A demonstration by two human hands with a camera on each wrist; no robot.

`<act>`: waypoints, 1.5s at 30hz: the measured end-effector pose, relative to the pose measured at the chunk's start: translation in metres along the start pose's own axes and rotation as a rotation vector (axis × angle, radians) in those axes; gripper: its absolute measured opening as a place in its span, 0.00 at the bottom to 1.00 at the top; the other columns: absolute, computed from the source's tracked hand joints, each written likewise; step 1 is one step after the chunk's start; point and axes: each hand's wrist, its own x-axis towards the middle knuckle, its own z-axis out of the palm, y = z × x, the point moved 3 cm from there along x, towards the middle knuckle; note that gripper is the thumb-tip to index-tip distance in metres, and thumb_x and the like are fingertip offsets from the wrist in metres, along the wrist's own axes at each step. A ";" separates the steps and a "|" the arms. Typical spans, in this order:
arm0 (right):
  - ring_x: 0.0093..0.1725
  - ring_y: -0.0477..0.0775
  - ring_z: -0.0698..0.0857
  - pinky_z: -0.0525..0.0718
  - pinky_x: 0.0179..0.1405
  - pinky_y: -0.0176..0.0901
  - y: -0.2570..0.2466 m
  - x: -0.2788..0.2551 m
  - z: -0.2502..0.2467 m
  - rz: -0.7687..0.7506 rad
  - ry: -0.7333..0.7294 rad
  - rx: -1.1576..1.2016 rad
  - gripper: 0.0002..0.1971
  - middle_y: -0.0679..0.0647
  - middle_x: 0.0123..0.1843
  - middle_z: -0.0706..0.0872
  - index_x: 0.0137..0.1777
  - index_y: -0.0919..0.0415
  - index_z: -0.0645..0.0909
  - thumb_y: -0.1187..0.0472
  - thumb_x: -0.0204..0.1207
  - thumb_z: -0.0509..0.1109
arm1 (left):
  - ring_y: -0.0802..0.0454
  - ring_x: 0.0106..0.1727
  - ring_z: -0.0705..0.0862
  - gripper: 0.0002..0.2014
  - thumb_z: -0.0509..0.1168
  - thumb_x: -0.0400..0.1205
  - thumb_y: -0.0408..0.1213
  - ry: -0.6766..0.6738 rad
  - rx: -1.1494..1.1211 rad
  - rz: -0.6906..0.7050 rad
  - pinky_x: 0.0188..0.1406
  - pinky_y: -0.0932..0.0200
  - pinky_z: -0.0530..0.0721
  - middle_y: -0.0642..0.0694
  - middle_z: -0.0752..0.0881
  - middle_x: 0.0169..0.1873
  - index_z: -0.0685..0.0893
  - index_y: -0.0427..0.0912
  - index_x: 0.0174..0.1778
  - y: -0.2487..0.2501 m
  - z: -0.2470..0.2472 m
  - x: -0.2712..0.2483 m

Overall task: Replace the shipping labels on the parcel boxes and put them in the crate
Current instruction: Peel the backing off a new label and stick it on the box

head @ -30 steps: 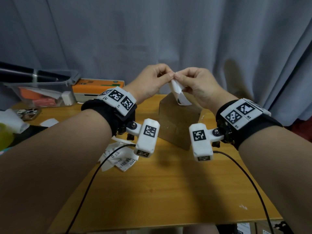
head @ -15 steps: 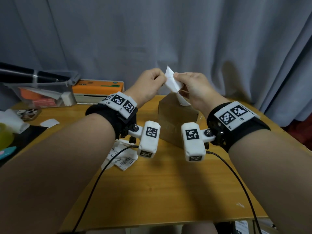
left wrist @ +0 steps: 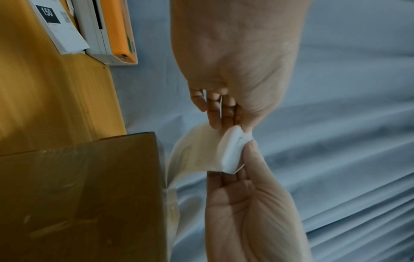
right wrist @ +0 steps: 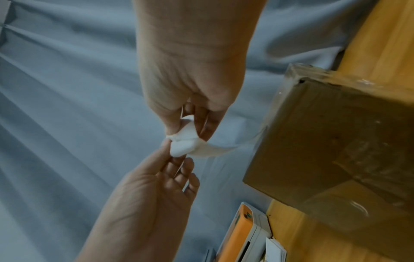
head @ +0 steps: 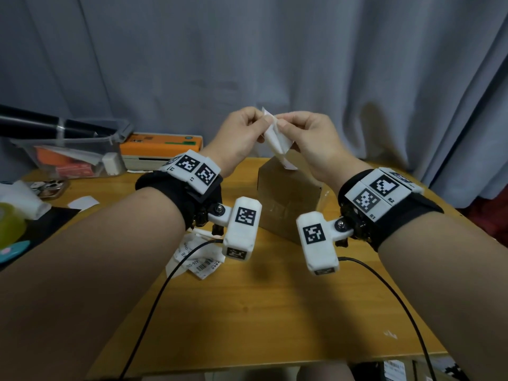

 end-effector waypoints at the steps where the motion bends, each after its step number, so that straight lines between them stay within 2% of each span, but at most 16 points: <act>1: 0.41 0.56 0.83 0.83 0.41 0.48 0.001 0.000 0.000 0.033 -0.007 0.062 0.08 0.61 0.43 0.87 0.49 0.61 0.87 0.62 0.80 0.67 | 0.61 0.33 0.78 0.10 0.61 0.84 0.36 0.006 -0.012 0.021 0.32 0.77 0.75 0.47 0.81 0.34 0.79 0.43 0.37 0.001 0.000 -0.001; 3: 0.44 0.62 0.79 0.78 0.45 0.54 0.001 -0.002 0.001 0.135 -0.008 0.201 0.12 0.67 0.43 0.82 0.47 0.65 0.87 0.55 0.76 0.70 | 0.63 0.31 0.77 0.10 0.62 0.84 0.36 0.028 -0.015 0.055 0.35 0.74 0.76 0.49 0.79 0.31 0.79 0.41 0.37 0.002 0.000 -0.001; 5: 0.43 0.62 0.78 0.78 0.46 0.52 0.001 -0.001 0.000 0.199 -0.008 0.249 0.25 0.67 0.43 0.79 0.49 0.73 0.85 0.46 0.72 0.72 | 0.60 0.34 0.77 0.10 0.63 0.84 0.36 0.027 0.028 0.080 0.40 0.66 0.78 0.48 0.79 0.31 0.79 0.41 0.36 0.003 -0.001 -0.001; 6: 0.41 0.61 0.80 0.80 0.44 0.48 0.000 -0.001 -0.001 0.184 -0.016 0.221 0.25 0.66 0.41 0.81 0.47 0.72 0.86 0.45 0.73 0.72 | 0.57 0.36 0.78 0.10 0.63 0.83 0.35 0.013 0.055 0.094 0.43 0.62 0.79 0.46 0.80 0.33 0.79 0.41 0.36 0.004 0.000 0.000; 8: 0.35 0.53 0.85 0.83 0.37 0.39 -0.003 -0.001 -0.001 0.119 -0.027 0.126 0.14 0.57 0.34 0.87 0.39 0.65 0.86 0.53 0.75 0.73 | 0.53 0.40 0.78 0.08 0.63 0.83 0.33 -0.011 0.089 0.114 0.45 0.57 0.80 0.41 0.81 0.37 0.80 0.36 0.38 0.005 0.002 0.001; 10: 0.32 0.45 0.86 0.83 0.32 0.35 -0.006 -0.001 -0.001 0.112 -0.019 0.103 0.08 0.51 0.31 0.88 0.40 0.63 0.85 0.58 0.75 0.73 | 0.56 0.39 0.78 0.09 0.61 0.84 0.32 -0.009 0.097 0.125 0.43 0.63 0.79 0.43 0.81 0.36 0.82 0.31 0.43 0.007 0.002 0.000; 12: 0.31 0.44 0.86 0.83 0.29 0.34 -0.007 0.000 -0.002 0.158 -0.005 0.120 0.07 0.52 0.33 0.88 0.42 0.64 0.85 0.60 0.75 0.73 | 0.61 0.36 0.76 0.09 0.60 0.84 0.32 -0.010 0.079 0.115 0.40 0.71 0.77 0.48 0.79 0.34 0.82 0.31 0.45 0.008 0.003 0.000; 18: 0.36 0.51 0.85 0.81 0.26 0.35 -0.007 0.002 -0.003 0.310 0.108 0.171 0.05 0.56 0.39 0.87 0.46 0.62 0.84 0.60 0.74 0.73 | 0.60 0.36 0.75 0.11 0.58 0.85 0.33 -0.040 -0.004 0.003 0.34 0.79 0.74 0.50 0.77 0.33 0.77 0.40 0.37 0.005 0.008 -0.001; 22: 0.36 0.57 0.85 0.83 0.29 0.42 -0.004 0.002 0.000 0.402 0.231 0.280 0.04 0.60 0.42 0.85 0.45 0.61 0.81 0.61 0.75 0.72 | 0.61 0.35 0.75 0.11 0.56 0.86 0.35 -0.013 -0.030 -0.053 0.29 0.81 0.71 0.50 0.77 0.34 0.75 0.42 0.37 0.001 0.008 -0.002; 26: 0.40 0.61 0.86 0.88 0.43 0.55 -0.002 0.002 0.003 0.421 0.310 0.362 0.05 0.60 0.42 0.84 0.41 0.61 0.79 0.62 0.76 0.72 | 0.58 0.39 0.76 0.11 0.55 0.87 0.38 0.024 -0.040 -0.106 0.39 0.67 0.72 0.49 0.79 0.37 0.75 0.46 0.38 -0.007 0.009 -0.002; 31: 0.38 0.56 0.85 0.86 0.26 0.42 0.001 0.001 0.000 0.430 0.352 0.397 0.05 0.59 0.43 0.85 0.41 0.59 0.79 0.61 0.77 0.71 | 0.59 0.38 0.75 0.12 0.54 0.87 0.39 0.060 -0.045 -0.128 0.38 0.65 0.71 0.51 0.78 0.36 0.75 0.47 0.38 -0.012 0.005 -0.002; 33: 0.44 0.59 0.87 0.89 0.35 0.46 0.004 0.002 -0.002 0.410 0.358 0.384 0.04 0.60 0.47 0.87 0.43 0.60 0.80 0.61 0.77 0.72 | 0.59 0.38 0.76 0.13 0.54 0.87 0.38 0.067 -0.038 -0.134 0.38 0.65 0.71 0.51 0.78 0.36 0.75 0.48 0.37 -0.015 0.002 -0.002; 36: 0.43 0.56 0.86 0.88 0.44 0.48 0.007 0.003 -0.003 0.359 0.373 0.390 0.04 0.60 0.46 0.88 0.43 0.61 0.82 0.61 0.77 0.72 | 0.60 0.39 0.76 0.13 0.54 0.87 0.38 0.081 -0.029 -0.143 0.38 0.65 0.71 0.52 0.78 0.36 0.75 0.48 0.37 -0.019 -0.003 -0.003; 39: 0.51 0.58 0.87 0.87 0.55 0.50 0.010 0.001 -0.003 0.364 0.406 0.391 0.06 0.59 0.49 0.88 0.40 0.57 0.81 0.60 0.78 0.70 | 0.60 0.39 0.76 0.12 0.53 0.87 0.39 0.107 -0.018 -0.149 0.37 0.66 0.71 0.52 0.78 0.38 0.75 0.48 0.38 -0.022 -0.008 -0.003; 43: 0.46 0.56 0.85 0.87 0.51 0.49 0.012 -0.001 -0.001 0.387 0.453 0.460 0.08 0.57 0.44 0.86 0.37 0.57 0.79 0.62 0.79 0.69 | 0.59 0.38 0.76 0.11 0.54 0.87 0.38 0.136 0.003 -0.171 0.38 0.64 0.72 0.52 0.78 0.36 0.75 0.46 0.40 -0.029 -0.011 -0.002; 45: 0.45 0.59 0.86 0.85 0.46 0.48 0.013 -0.002 0.000 0.384 0.473 0.487 0.05 0.62 0.46 0.88 0.41 0.62 0.82 0.64 0.78 0.69 | 0.58 0.38 0.75 0.11 0.54 0.87 0.37 0.155 0.002 -0.183 0.40 0.62 0.72 0.51 0.78 0.35 0.76 0.46 0.38 -0.034 -0.014 -0.001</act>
